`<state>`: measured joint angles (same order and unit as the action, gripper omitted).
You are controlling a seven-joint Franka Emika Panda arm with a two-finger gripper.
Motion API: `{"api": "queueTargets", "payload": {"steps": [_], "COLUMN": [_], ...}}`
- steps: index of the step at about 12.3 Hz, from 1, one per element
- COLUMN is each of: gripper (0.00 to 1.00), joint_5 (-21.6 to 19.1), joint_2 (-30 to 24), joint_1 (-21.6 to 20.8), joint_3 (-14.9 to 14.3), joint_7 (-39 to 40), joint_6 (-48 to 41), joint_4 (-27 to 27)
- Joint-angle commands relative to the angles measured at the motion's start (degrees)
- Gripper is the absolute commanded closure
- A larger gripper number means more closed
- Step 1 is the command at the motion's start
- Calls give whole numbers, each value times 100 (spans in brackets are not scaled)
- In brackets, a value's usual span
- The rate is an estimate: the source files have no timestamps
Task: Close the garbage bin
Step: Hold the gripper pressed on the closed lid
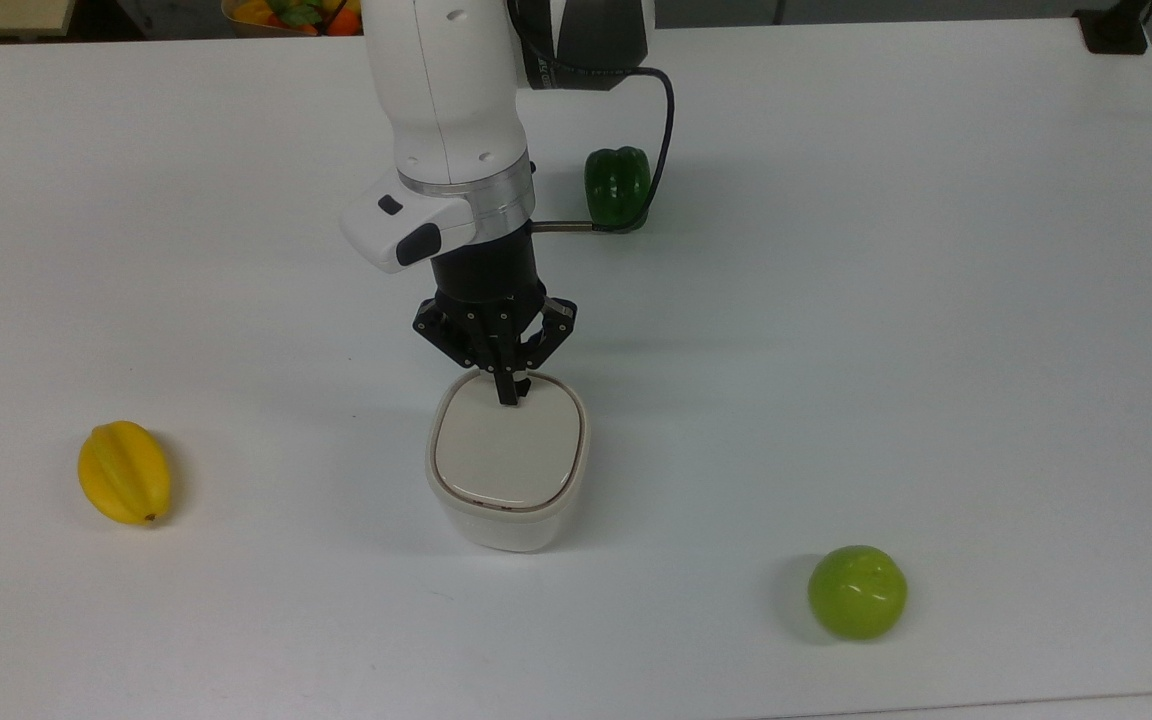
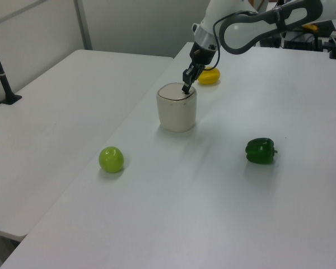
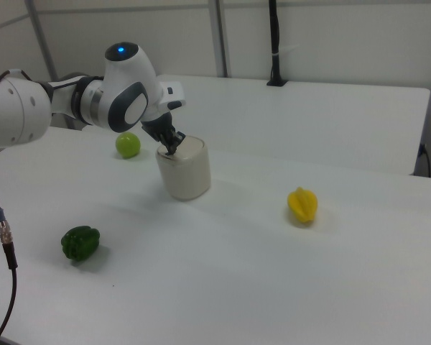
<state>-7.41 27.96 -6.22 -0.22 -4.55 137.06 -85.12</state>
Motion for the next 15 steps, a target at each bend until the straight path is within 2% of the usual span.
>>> {"api": "queueTargets", "payload": {"steps": [1, 9, 15], "gripper": [100, 100, 100], "joint_5": [64, 188, 73], "joint_2": [-36, 280, -439], "joint_1": [-73, -152, -55], "joint_3": [-75, -75, -92], "joint_7": [121, 103, -212], "joint_6": [-110, -31, -424], "joint_4": [-137, -119, -93]}}
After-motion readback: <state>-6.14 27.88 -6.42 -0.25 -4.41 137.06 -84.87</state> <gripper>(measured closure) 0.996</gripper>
